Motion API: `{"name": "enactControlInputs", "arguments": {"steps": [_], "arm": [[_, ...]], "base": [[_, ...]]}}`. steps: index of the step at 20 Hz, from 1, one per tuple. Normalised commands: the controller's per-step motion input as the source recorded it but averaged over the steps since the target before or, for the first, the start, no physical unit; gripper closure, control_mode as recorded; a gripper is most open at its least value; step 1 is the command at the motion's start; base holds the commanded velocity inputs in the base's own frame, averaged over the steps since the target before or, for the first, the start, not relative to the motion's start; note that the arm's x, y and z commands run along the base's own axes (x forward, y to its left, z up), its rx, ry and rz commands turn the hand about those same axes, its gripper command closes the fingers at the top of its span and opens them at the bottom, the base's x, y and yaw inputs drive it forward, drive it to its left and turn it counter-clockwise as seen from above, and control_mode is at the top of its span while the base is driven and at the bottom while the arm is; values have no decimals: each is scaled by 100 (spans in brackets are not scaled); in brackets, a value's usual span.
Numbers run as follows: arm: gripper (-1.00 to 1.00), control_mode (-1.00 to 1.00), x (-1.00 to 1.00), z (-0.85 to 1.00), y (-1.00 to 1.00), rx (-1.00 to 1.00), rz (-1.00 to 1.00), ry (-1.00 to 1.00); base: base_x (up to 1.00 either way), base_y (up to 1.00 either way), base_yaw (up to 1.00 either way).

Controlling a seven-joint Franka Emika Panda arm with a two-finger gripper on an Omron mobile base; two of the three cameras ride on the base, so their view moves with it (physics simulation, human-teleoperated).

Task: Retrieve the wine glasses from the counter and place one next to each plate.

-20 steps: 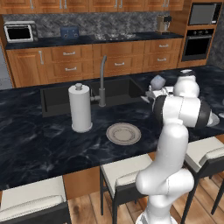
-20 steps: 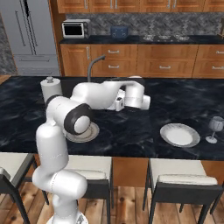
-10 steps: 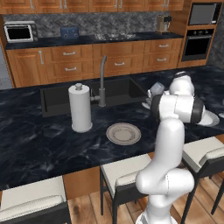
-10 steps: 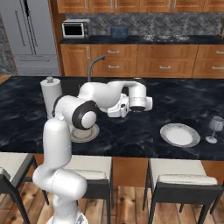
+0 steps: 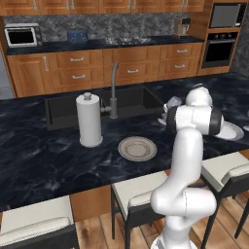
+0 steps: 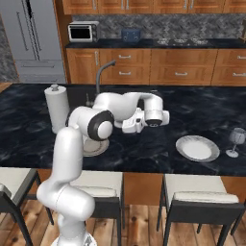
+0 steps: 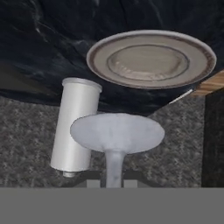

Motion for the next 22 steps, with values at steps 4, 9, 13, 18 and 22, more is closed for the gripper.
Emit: {"name": "enactControlInputs", "arguments": {"steps": [4, 9, 13, 18, 22], "arm": [[100, -100, 6, -37, 0, -5, 0, 0], [100, -100, 11, -34, -2, -8, 0, 0], [100, -100, 1, -36, 0, -10, 0, 0], [100, -100, 0, -39, 0, -10, 0, 0], [100, -100, 0, -35, 0, -3, 0, 0]], "base": [[0, 0, 0], [0, 0, 0], [0, 0, 0], [0, 0, 0], [0, 0, 0]]}}
